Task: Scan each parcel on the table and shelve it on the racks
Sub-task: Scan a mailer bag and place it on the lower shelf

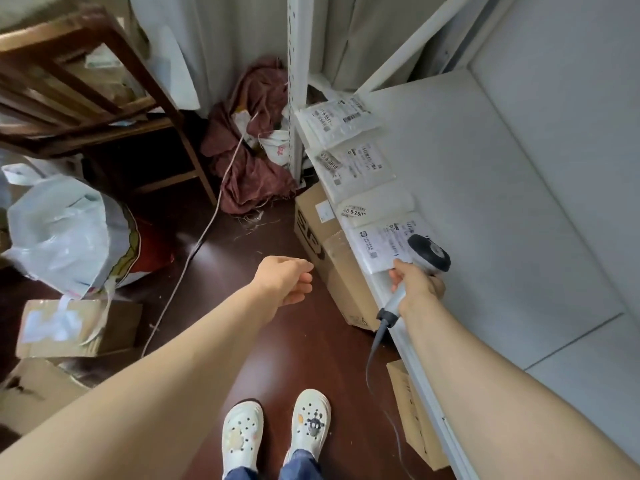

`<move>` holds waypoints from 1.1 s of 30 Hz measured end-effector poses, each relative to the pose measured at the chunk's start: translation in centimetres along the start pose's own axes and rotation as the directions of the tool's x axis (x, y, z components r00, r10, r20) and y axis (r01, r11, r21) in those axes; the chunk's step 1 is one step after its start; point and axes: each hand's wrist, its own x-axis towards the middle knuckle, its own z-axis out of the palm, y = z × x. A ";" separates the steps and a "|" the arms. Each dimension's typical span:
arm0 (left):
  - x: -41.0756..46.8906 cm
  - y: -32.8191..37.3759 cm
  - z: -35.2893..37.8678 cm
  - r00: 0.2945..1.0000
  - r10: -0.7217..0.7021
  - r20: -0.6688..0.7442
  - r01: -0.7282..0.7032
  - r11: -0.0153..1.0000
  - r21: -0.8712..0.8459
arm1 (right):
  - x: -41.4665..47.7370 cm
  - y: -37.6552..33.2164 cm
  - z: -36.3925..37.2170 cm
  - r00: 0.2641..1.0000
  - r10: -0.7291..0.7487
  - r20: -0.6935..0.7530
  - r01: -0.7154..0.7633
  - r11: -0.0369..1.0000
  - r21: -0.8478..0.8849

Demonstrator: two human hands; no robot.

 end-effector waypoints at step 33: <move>-28.6 -0.1 10.7 0.876 0.069 0.477 -0.341 0.787 0.514 | -25.2 1.1 -29.7 0.993 -0.075 -0.087 0.074 0.997 -0.012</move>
